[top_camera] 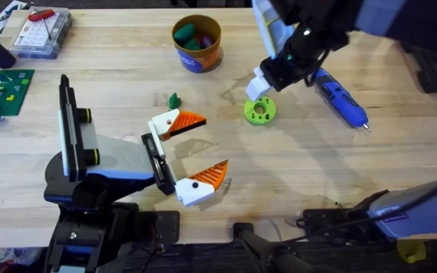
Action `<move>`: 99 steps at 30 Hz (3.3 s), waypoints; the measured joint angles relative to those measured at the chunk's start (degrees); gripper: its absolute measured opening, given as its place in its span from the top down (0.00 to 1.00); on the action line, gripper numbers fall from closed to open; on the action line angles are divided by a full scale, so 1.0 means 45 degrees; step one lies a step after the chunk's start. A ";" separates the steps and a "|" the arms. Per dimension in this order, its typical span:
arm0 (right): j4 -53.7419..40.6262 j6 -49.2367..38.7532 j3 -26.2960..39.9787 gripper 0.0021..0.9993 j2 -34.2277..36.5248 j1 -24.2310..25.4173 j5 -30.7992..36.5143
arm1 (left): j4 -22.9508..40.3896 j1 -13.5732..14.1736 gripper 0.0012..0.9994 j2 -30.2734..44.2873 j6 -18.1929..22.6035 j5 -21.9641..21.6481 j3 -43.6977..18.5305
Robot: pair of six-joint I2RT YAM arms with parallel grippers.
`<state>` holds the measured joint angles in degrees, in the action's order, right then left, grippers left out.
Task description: Pick up the gripper from the table and insert it into the empty holder that is missing its gripper. Then pick up a screw, insert it into the mounting hole, and use the screwdriver to tighten it. Finally, clean up the table by picking up the vegetable and placing it into the bucket.
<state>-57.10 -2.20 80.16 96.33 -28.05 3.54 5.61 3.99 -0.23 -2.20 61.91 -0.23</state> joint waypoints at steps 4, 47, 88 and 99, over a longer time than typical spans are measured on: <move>0.0017 0.0001 -0.0024 0.21 0.0414 -0.0049 0.0019 | 0.0008 0.0000 0.01 0.0053 0.0000 -0.0005 -0.0010; 0.0799 0.2452 -0.5091 0.21 -0.5281 -0.0029 -0.0245 | 0.0068 0.0000 0.01 0.0053 0.0000 0.0010 -0.0019; 0.3113 0.2492 -0.4226 0.45 -0.0794 -0.0102 -0.0612 | 0.0068 0.0000 0.01 0.0053 0.0000 0.0010 -0.0019; 0.3269 0.2487 -0.4226 0.51 -0.0796 -0.0528 -0.0437 | 0.0068 0.0000 0.01 0.0053 0.0000 0.0010 -0.0019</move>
<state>-42.39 8.99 61.14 92.75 -30.43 1.57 5.91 3.99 0.01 -2.20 61.95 -0.32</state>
